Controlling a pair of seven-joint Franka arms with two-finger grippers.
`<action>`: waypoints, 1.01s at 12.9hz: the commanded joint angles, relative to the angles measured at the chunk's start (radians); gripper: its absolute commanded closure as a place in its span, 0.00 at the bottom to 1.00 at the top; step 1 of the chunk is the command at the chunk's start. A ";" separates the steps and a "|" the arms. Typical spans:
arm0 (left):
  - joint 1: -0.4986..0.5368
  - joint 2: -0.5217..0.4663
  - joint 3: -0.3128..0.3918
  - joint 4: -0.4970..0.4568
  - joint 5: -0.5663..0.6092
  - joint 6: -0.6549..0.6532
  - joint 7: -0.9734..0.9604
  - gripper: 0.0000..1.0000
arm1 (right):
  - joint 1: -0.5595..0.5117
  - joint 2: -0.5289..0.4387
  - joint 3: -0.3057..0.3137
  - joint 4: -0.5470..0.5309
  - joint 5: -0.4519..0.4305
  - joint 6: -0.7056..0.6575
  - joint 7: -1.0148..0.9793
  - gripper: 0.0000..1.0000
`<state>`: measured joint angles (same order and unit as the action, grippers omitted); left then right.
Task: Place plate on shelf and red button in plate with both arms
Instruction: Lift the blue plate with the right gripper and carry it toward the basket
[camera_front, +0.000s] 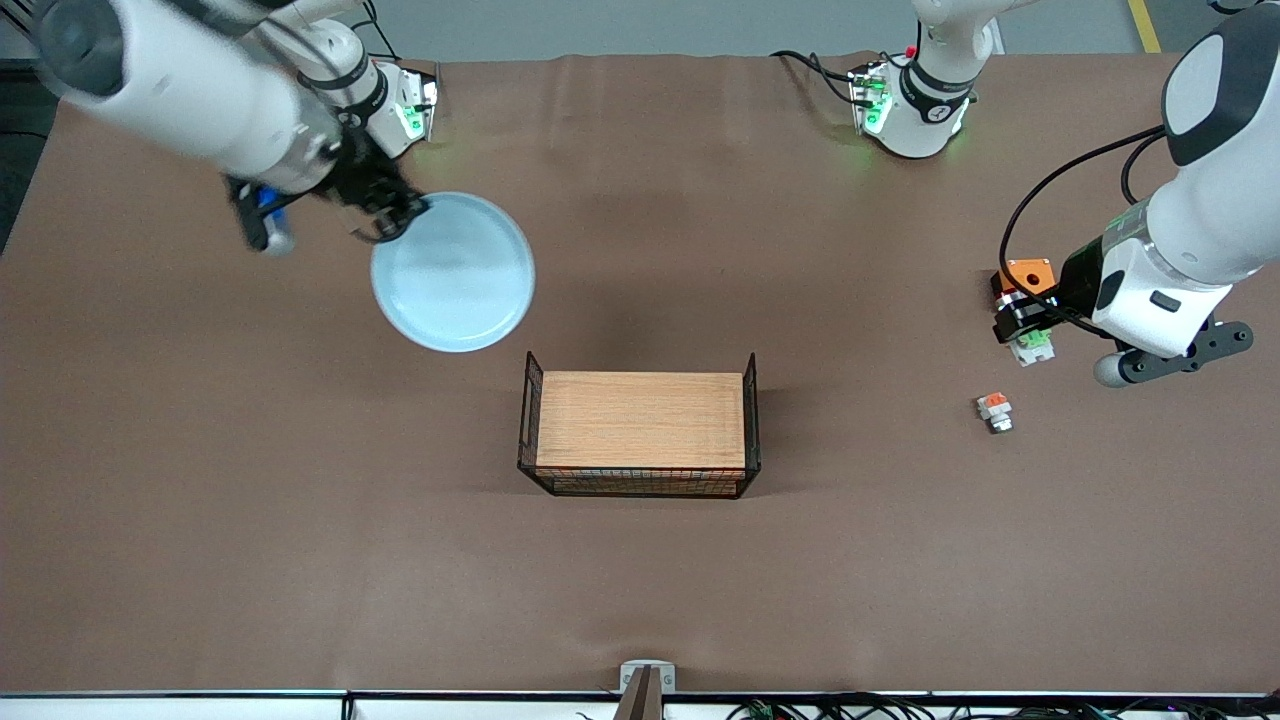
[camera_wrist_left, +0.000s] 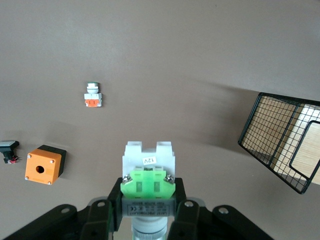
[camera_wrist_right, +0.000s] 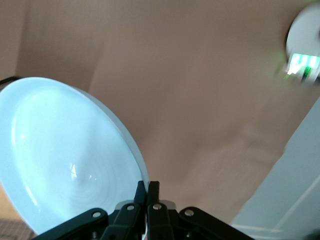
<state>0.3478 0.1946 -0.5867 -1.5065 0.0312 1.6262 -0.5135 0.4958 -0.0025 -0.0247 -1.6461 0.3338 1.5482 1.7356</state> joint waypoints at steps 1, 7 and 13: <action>0.010 -0.009 -0.012 0.005 0.003 -0.019 -0.013 1.00 | 0.143 0.006 -0.012 0.037 0.011 0.103 0.288 1.00; 0.010 -0.009 -0.012 0.006 0.004 -0.023 -0.014 1.00 | 0.335 0.143 -0.014 0.038 -0.016 0.372 0.533 1.00; 0.010 -0.011 -0.012 0.006 0.004 -0.023 -0.016 1.00 | 0.346 0.324 -0.015 0.133 -0.096 0.441 0.518 1.00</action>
<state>0.3479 0.1945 -0.5870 -1.5063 0.0312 1.6213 -0.5137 0.8345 0.2456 -0.0291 -1.6061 0.2631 2.0004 2.2454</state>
